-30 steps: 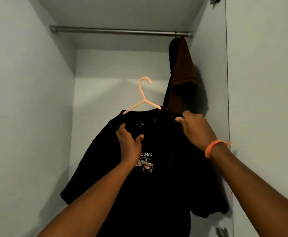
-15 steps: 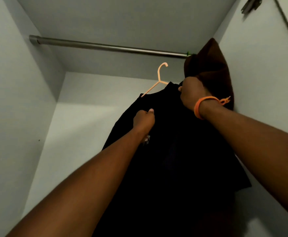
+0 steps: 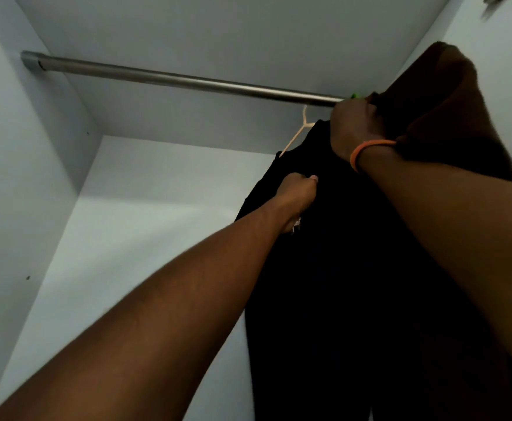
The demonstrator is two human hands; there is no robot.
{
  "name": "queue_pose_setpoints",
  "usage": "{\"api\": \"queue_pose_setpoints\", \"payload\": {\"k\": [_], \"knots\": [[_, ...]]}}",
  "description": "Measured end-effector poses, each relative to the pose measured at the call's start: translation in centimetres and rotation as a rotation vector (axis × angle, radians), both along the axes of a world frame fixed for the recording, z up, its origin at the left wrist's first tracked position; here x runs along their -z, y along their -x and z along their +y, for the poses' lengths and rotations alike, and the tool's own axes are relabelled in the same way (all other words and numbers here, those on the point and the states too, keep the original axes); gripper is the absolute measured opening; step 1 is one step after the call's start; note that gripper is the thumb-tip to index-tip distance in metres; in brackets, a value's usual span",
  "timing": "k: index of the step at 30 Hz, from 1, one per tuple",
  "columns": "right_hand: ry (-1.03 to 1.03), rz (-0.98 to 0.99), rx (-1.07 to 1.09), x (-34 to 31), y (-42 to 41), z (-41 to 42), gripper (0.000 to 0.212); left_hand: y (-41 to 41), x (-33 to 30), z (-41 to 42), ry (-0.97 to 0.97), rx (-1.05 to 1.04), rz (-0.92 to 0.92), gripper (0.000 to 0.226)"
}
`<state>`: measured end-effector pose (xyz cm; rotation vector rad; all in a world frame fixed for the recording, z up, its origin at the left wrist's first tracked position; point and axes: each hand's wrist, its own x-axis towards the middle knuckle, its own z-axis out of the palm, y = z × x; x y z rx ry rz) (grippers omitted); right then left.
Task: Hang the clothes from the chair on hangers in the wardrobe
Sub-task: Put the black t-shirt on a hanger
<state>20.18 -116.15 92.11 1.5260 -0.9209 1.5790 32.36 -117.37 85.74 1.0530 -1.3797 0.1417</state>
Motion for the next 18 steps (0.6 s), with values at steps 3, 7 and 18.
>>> {"api": "queue_pose_setpoints", "payload": {"k": [3, 7, 18], "knots": [[0.023, -0.052, -0.012, -0.2, 0.4, 0.3, 0.03, 0.0, -0.1, 0.1, -0.013, 0.055, -0.015, 0.038], [-0.026, -0.054, 0.033, 1.4, 0.9, -0.2, 0.03, 0.2, 1.1, 0.6, -0.003, 0.062, -0.026, 0.032], [-0.015, -0.077, -0.036, 5.4, 6.0, 4.1, 0.03, 5.5, 5.4, 5.5, -0.053, 0.03, 0.015, 0.027]]}}
